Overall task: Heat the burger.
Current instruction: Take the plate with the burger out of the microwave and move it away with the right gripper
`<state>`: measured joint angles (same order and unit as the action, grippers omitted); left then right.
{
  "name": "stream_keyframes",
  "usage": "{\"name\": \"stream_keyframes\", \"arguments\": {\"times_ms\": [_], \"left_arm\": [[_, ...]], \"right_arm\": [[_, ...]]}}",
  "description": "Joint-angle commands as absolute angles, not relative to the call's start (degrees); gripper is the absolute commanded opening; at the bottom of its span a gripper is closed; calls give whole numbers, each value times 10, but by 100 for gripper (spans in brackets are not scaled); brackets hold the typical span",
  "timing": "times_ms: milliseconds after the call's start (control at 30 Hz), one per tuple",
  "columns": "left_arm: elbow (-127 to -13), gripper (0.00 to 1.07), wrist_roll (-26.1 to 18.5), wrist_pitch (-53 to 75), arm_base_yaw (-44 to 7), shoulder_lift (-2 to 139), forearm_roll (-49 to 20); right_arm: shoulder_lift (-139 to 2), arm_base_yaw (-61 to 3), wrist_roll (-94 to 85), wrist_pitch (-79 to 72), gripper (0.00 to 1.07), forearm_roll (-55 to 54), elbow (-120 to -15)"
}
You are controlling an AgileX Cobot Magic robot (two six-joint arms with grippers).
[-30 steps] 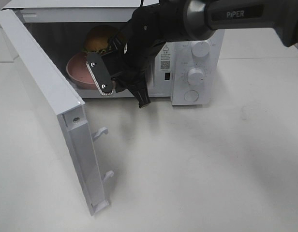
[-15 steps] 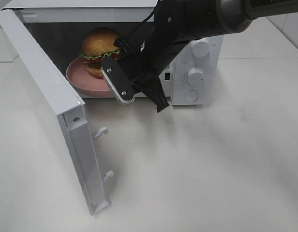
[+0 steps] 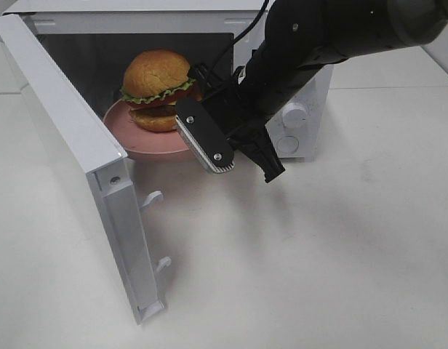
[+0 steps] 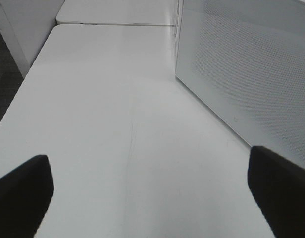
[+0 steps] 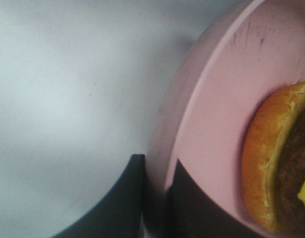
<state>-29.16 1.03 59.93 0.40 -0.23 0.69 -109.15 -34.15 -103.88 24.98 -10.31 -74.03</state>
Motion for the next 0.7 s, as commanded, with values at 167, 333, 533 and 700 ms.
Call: {"name": "stream_keyframes", "arguments": {"times_ms": [167,333,533,700], "left_arm": [[-289,100,11,595,6,-15,6],[-289,100,11,595,6,-15,6],[-289,100,11,595,6,-15,6],[-289,100,11,595,6,-15,6]], "right_arm": [[-1035,-335,-1034,213,3,-105,-697],[-996,-335,-1034,209,3,-119,-656],[-938,-336,-1034,186,3,-129,-591],[-893,-336,-1034,168,3,-133,-538]]}}
